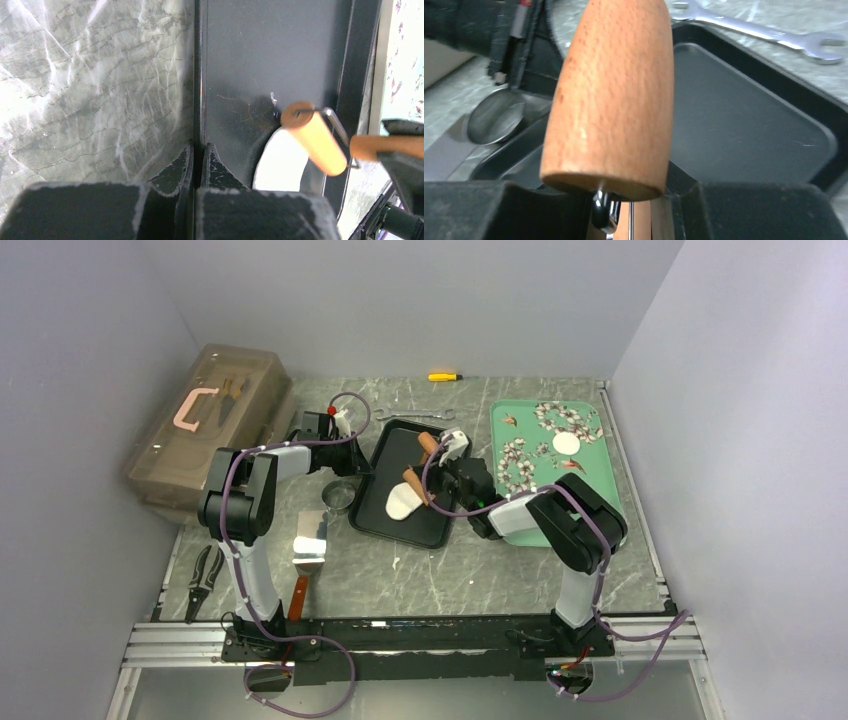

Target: Roll out the dumpling wrappers from the dough

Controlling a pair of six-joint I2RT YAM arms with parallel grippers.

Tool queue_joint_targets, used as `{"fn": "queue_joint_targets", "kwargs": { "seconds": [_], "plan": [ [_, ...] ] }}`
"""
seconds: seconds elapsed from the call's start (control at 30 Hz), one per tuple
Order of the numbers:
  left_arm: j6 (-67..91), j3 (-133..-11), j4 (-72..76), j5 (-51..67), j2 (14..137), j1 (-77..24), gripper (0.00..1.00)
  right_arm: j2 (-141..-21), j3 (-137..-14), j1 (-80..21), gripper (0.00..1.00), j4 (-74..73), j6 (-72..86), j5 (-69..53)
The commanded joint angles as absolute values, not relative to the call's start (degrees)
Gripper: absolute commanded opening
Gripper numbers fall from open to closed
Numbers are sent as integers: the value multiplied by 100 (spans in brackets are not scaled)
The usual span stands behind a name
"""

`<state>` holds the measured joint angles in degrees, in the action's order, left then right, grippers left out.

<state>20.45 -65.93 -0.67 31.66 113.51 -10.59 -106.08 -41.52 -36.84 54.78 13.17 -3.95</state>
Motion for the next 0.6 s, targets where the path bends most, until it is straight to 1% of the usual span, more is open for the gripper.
{"fn": "queue_joint_targets", "kwargs": {
  "seconds": [0.0, 0.17, 0.33, 0.47, 0.57],
  "plan": [
    [1898, -6495, -377, 2730, 11593, -1046, 0, -10783, -4009, -3533, 0, 4172, 343, 933],
    [1890, -6497, -389, 2734, 11582, -1044, 0, -10682, -4244, -3547, 0, 4009, 56, 850],
    [1925, -6500, -390, 2769, 11613, -1046, 0, -10001, -4667, -3857, 0, 3680, -400, 586],
    [1933, -6512, -404, 2779, 11646, -1046, 0, -9542, -4798, -4067, 0, 3908, -51, 73],
    [1934, -6504, -396, 2776, 11637, -1042, 0, -9546, -4818, -4313, 0, 4250, 75, -110]
  ]
}}
